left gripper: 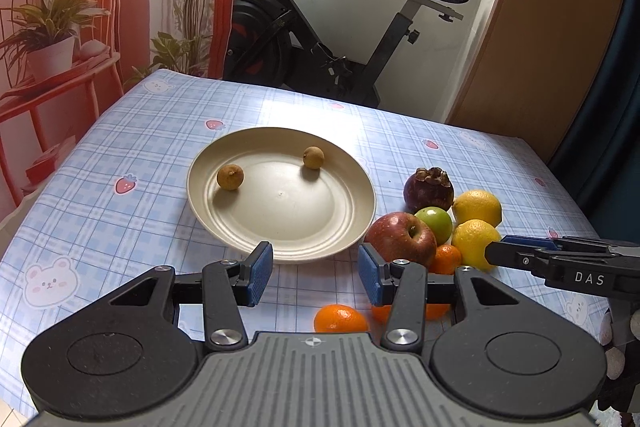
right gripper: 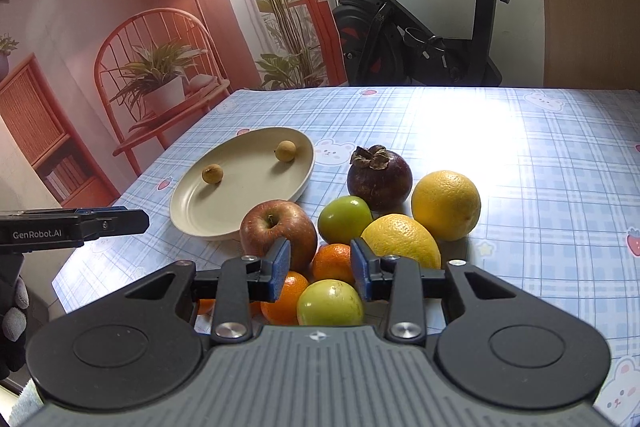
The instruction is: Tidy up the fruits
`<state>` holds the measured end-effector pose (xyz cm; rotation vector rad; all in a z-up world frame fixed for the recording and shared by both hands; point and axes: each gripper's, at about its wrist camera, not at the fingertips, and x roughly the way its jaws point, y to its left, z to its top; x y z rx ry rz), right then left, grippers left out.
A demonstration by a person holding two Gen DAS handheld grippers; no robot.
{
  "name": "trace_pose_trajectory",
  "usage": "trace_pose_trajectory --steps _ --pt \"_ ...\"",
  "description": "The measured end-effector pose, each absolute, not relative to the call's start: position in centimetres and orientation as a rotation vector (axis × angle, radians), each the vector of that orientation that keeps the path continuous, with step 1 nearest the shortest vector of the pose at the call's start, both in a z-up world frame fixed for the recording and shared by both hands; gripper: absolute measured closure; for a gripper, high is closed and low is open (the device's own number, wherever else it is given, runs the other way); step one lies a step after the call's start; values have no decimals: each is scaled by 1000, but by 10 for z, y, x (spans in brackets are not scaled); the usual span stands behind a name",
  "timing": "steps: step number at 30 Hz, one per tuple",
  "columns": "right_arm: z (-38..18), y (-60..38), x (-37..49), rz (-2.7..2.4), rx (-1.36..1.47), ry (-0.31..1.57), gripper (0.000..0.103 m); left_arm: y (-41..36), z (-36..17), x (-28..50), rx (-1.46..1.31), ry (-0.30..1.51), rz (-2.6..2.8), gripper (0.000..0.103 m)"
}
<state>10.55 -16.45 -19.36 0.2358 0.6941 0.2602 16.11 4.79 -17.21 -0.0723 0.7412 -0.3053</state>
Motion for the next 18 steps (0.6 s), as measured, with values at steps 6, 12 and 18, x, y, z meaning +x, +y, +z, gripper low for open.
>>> trace_pose_trajectory --steps 6,12,18 --pt "-205 -159 104 235 176 728 66 46 -178 159 -65 753 -309 54" --pt "-216 -164 102 237 201 761 55 46 -185 158 -57 765 -302 54" --pt "-223 -163 105 251 241 779 52 45 -185 157 -61 772 -309 54"
